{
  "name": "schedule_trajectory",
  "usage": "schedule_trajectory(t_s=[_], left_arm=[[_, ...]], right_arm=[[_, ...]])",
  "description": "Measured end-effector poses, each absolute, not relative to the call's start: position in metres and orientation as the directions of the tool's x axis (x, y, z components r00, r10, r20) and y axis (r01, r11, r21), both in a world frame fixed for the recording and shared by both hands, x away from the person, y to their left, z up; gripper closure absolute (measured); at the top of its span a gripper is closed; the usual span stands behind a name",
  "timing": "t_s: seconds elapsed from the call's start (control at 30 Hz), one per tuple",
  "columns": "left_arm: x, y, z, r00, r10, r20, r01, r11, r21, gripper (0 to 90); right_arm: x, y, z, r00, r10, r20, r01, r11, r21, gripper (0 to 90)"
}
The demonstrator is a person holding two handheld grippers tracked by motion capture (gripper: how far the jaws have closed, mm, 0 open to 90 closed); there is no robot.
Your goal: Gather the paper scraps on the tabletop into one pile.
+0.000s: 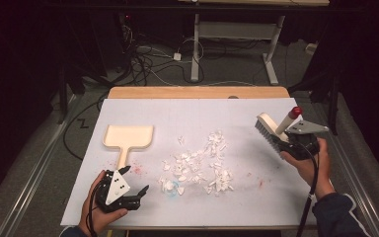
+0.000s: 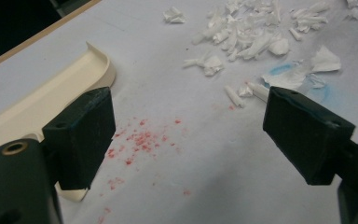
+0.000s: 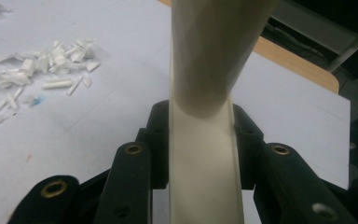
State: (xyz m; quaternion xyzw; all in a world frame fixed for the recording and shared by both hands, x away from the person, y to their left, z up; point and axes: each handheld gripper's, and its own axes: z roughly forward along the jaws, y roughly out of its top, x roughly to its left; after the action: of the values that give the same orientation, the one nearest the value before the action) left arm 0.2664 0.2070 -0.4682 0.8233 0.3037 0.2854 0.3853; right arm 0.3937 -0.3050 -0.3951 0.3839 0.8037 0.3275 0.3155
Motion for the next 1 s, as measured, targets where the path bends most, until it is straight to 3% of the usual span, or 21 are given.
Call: schedule_trajectory(t_s=[0.13,0.37,0.47,0.57,0.8,1.0], left_arm=[[0.266,0.207,-0.469,0.656,0.717,0.236,0.286,-0.526,0.801,16.2],[0.264,0.204,-0.47,0.664,0.705,0.247,0.286,-0.545,0.788,16.2],[0.266,0.202,-0.47,0.666,0.696,0.266,0.284,-0.567,0.773,16.2],[0.266,0.2,-0.471,0.67,0.691,0.271,0.28,-0.574,0.769,16.2],[0.266,0.199,-0.472,0.674,0.682,0.285,0.279,-0.593,0.756,16.2],[0.263,0.199,-0.471,0.678,0.672,0.298,0.263,-0.6,0.755,16.2]], right_arm=[[0.405,-0.291,-0.398,-0.521,0.808,-0.276,0.395,0.515,0.761,67.8],[0.44,-0.236,-0.419,-0.543,0.739,-0.399,0.381,0.64,0.667,67.8],[0.445,-0.217,-0.429,-0.582,0.714,-0.389,0.374,0.66,0.652,67.9],[0.44,-0.194,-0.435,-0.609,0.659,-0.442,0.328,0.716,0.616,67.8],[0.42,-0.169,-0.444,-0.718,0.556,-0.418,0.222,0.753,0.619,67.6],[0.379,-0.166,-0.437,-0.824,0.421,-0.38,0.107,0.773,0.626,67.6]])
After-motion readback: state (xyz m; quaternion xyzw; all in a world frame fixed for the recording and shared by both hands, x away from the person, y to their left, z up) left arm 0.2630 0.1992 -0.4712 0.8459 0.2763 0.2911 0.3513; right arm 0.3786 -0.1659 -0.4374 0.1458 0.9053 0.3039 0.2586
